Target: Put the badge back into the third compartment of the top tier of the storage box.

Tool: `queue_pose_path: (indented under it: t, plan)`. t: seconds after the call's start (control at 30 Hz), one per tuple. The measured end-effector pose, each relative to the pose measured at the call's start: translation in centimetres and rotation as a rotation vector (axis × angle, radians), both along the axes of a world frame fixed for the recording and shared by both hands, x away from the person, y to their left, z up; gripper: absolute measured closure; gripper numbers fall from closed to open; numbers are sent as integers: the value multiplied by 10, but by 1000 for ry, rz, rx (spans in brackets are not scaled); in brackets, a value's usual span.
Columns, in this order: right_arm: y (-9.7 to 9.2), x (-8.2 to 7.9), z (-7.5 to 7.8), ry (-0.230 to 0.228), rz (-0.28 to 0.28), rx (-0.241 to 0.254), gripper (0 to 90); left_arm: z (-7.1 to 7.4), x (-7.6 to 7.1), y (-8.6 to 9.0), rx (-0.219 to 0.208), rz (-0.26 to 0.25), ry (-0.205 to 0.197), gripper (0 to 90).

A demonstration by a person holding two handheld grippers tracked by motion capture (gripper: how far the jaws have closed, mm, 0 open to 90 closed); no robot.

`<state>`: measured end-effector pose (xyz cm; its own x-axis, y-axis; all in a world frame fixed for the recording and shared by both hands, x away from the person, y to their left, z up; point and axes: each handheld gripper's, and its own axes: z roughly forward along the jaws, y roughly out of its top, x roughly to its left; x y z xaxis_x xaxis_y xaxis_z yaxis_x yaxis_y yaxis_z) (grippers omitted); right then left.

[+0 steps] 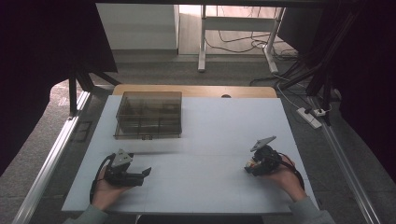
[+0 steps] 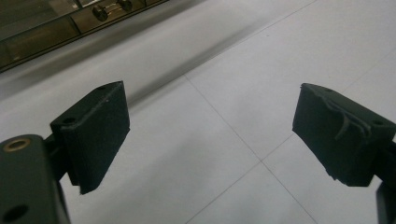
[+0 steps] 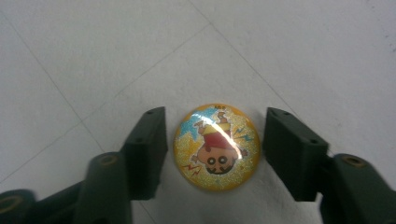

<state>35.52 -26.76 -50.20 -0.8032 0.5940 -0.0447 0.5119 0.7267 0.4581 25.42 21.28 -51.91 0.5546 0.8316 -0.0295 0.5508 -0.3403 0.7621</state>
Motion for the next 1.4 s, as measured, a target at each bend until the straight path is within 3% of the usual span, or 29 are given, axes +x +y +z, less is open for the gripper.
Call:
queue_pose_path:
  t: [0.53, 0.83, 1.07, 1.4]
  plan:
    - [1, -2, 2, -15, -3, -1, 475, 0, 0, 2, -5, 6, -4, 115]
    - [-6, -4, 15, -97, -45, 97, 475, 1, -1, 2, -4, 6, -7, 115]
    - [-9, -6, 22, -166, -40, 153, 475, 1, -1, 2, -4, 7, -8, 115]
    - [-15, -8, 30, -222, -69, 258, 475, 1, 0, 2, -2, 9, -9, 115]
